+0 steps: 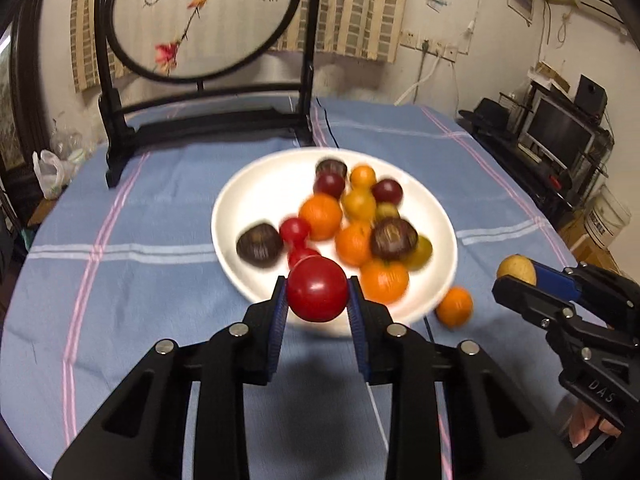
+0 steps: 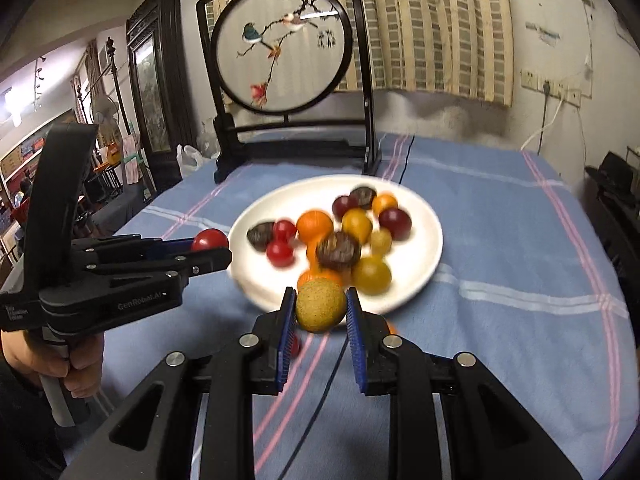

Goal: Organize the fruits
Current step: 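Place the cherry tomato and yellow-green fruit on the plate, opening both tools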

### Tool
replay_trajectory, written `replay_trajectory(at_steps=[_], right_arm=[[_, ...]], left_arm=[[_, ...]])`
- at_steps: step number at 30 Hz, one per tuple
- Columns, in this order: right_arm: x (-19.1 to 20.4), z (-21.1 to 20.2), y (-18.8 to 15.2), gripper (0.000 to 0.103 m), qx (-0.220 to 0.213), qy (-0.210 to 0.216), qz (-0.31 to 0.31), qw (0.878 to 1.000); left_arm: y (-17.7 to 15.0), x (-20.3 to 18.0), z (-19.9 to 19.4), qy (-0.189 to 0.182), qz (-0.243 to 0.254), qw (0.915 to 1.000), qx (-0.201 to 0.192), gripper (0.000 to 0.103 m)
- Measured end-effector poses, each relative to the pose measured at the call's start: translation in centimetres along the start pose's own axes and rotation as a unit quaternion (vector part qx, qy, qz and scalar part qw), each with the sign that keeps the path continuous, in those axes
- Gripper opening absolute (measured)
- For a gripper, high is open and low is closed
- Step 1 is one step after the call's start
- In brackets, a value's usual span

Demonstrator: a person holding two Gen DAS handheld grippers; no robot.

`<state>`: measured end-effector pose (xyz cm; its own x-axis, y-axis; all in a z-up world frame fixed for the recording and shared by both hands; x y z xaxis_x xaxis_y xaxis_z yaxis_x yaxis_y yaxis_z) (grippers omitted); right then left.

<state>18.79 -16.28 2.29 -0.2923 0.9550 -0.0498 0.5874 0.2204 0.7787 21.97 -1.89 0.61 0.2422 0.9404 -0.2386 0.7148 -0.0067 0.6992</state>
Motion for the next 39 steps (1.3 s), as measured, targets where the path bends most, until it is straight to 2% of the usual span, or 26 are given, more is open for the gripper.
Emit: replay_trajectory(at_steps=[4,14,15,16,17,19,25,29,32,39], right_arm=[[-0.3,2.6,2.5,0.025,0.002,-0.011,0.005,1.000],[-0.9,10.8,4.5,0.025,0.054,-0.028,0.032,0.998],[-0.9,11.2,4.5,0.026,0.058,-0.027,0.036,0.997],[-1.0,11.6,4.5,0.035,0.060,-0.027,0.042,0.997],[-1.2,11.7,4.5,0.048,0.058,-0.031,0.045,0.997],[-1.7,11.2,4.5,0.053,0.044,-0.036,0.057,0.997],[-3.0,9.7,3.3,0.053,0.053,-0.028,0.066,0.996],[-3.8,7.7,1.8,0.059,0.049,-0.027,0.070,0.996],[-4.1,6.3,0.5,0.060,0.050,-0.028,0.066,0.996],[-4.4,3.4,-2.9,0.062,0.048,-0.043,0.059,0.996]], left_arm=[[2.3,1.0,1.4,0.004,-0.011,0.9999,-0.004,0.029],[5.0,3.4,6.9,0.022,-0.036,0.9989,0.020,0.030],[5.1,3.7,7.2,0.025,-0.040,0.9987,0.020,0.030],[5.0,3.8,7.4,0.028,-0.046,0.9983,0.021,0.039],[5.0,4.0,7.5,0.032,-0.052,0.9979,0.021,0.049],[4.8,4.0,7.1,0.030,-0.059,0.9976,0.019,0.050],[3.7,3.4,5.4,0.034,-0.056,0.9978,0.013,0.063],[2.3,2.6,3.6,0.023,-0.056,0.9981,0.014,0.070],[0.4,1.8,1.8,0.010,-0.061,0.9981,0.005,0.075],[-3.1,0.7,-0.7,0.020,-0.055,0.9983,-0.005,0.081]])
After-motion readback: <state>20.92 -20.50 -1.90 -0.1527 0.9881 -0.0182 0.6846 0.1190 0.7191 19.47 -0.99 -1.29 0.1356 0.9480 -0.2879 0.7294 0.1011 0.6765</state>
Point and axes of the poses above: each gripper's, at about its wrist camera, not at the fingertips, and z roughly the way its jaws point, x to its left, y to its top, the point moved 5 cm from there along z, roughly the way its jaws point, and after that the axes turned 13 degrees about -y, right-handed, at the moved point
